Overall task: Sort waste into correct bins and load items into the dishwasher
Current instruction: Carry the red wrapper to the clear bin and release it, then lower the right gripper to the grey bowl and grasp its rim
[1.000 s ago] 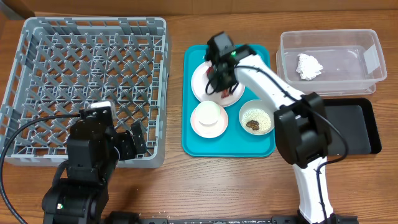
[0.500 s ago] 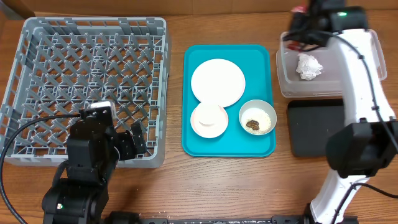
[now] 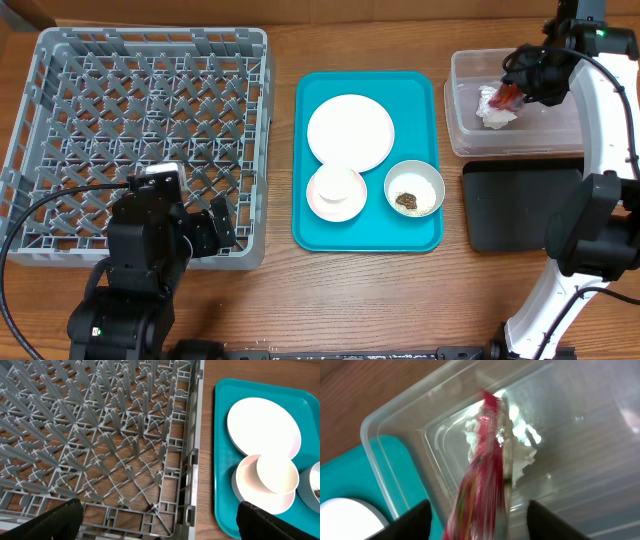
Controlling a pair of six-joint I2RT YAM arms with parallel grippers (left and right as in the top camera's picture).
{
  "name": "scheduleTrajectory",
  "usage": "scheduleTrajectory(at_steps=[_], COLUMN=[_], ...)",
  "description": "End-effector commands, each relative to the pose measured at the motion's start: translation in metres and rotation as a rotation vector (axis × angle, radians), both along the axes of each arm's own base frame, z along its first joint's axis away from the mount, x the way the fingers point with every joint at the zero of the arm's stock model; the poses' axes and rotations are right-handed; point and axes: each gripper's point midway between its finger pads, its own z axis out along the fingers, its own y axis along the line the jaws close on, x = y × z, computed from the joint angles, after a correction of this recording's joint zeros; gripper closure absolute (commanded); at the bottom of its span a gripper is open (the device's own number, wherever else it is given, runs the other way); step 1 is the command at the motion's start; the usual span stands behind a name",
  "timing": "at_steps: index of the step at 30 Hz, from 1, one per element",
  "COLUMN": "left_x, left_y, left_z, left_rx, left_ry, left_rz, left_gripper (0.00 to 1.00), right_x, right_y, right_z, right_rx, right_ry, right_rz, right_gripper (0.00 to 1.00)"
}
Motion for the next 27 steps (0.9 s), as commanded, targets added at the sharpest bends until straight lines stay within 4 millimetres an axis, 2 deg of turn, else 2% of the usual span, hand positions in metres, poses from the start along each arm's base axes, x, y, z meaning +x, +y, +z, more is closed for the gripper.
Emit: scheduleTrajectory(at_steps=[1, 2, 3, 4, 7, 11, 14, 18, 24, 27], left_x=[0.001, 0.001, 0.001, 0.001, 0.001, 0.001, 0.001, 0.001, 0.001, 0.001], left_y=[-0.003, -0.003, -0.003, -0.003, -0.003, -0.003, -0.003, -0.003, -0.003, -0.003], left_z=[0.012, 0.012, 0.012, 0.012, 0.012, 0.012, 0.012, 0.011, 0.011, 0.011], left_rx=[-0.02, -0.02, -0.02, -0.02, -0.02, -0.02, -0.02, -0.02, -0.02, -0.02], left_ry=[-0.032, -0.032, -0.032, -0.032, -0.032, -0.032, -0.031, -0.029, -0.029, -0.029], left_rz=[-0.002, -0.002, -0.002, -0.002, -0.002, -0.002, -0.002, -0.002, -0.002, -0.002], left_gripper=[0.0, 0.0, 0.0, 0.0, 0.0, 0.0, 0.0, 0.0, 0.0, 0.0], right_x=[0.002, 0.002, 0.0, -0.005, -0.024, -0.061, -0.087, -0.107, -0.137, -0.154], right_y=[0.002, 0.002, 0.003, 0.004, 0.011, 0.021, 0.039, 0.049, 0.051, 0.052], right_z=[0.023, 0.032, 0.053, 0.065, 0.091, 0.104, 0.107, 0.122, 0.16, 0.167], right_rx=[0.01, 0.008, 0.001, 0.001, 0.016, 0.034, 0.092, 0.117, 0.07, 0.055], right_ry=[-0.049, -0.068, -0.108, -0.126, -0.144, -0.079, -0.026, -0.034, -0.141, -0.167], right_rz=[0.002, 0.002, 0.003, 0.004, 0.021, 0.052, 0.132, 0.187, 0.191, 0.189], right_gripper=[0.24, 0.22, 0.21, 0.22, 0.22, 0.22, 0.26, 0.32, 0.33, 0.33])
